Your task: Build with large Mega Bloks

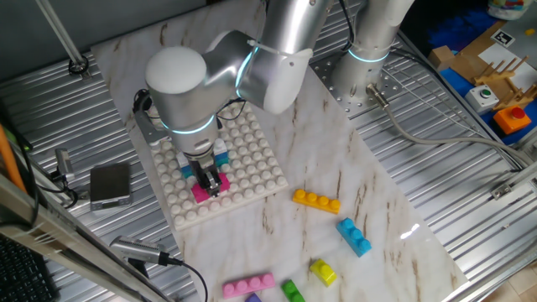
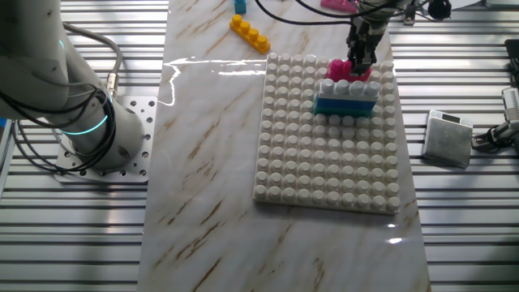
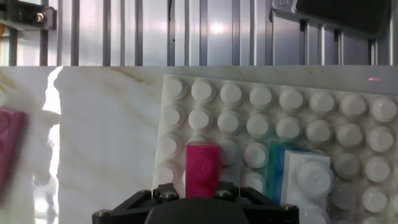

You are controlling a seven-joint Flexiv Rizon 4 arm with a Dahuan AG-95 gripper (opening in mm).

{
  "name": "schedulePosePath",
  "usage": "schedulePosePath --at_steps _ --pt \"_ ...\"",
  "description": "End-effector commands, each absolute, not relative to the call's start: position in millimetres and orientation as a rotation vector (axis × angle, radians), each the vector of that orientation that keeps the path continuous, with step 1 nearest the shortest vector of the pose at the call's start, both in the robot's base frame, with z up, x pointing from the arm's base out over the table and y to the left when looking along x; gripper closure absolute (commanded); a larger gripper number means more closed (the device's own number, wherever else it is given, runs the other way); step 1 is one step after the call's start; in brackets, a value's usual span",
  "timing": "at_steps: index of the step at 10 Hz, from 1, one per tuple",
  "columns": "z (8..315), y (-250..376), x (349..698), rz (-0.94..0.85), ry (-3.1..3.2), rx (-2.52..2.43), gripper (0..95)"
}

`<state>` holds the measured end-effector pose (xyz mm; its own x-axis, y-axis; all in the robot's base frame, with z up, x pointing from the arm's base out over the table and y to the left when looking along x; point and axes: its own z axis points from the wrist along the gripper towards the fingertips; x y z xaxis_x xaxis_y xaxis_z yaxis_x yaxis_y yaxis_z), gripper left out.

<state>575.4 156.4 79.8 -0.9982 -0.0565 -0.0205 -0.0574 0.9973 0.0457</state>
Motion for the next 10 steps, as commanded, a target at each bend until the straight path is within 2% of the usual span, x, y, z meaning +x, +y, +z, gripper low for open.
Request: schedulePosePath --at_steps 1,2,3,6,10 --pt "74.5 153.8 572.5 0.054 3.113 -0.141 76.0" --pt "71.5 152.4 570.6 0.050 3.107 -0.160 76.0" --pt "68.8 151.2 568.9 0.047 3.096 -0.183 95.0" --pt "73.8 152.8 570.7 0.056 3.091 -0.191 95.0" --pt "96.8 144.1 574.6 0.063 3.092 -0.160 95.0"
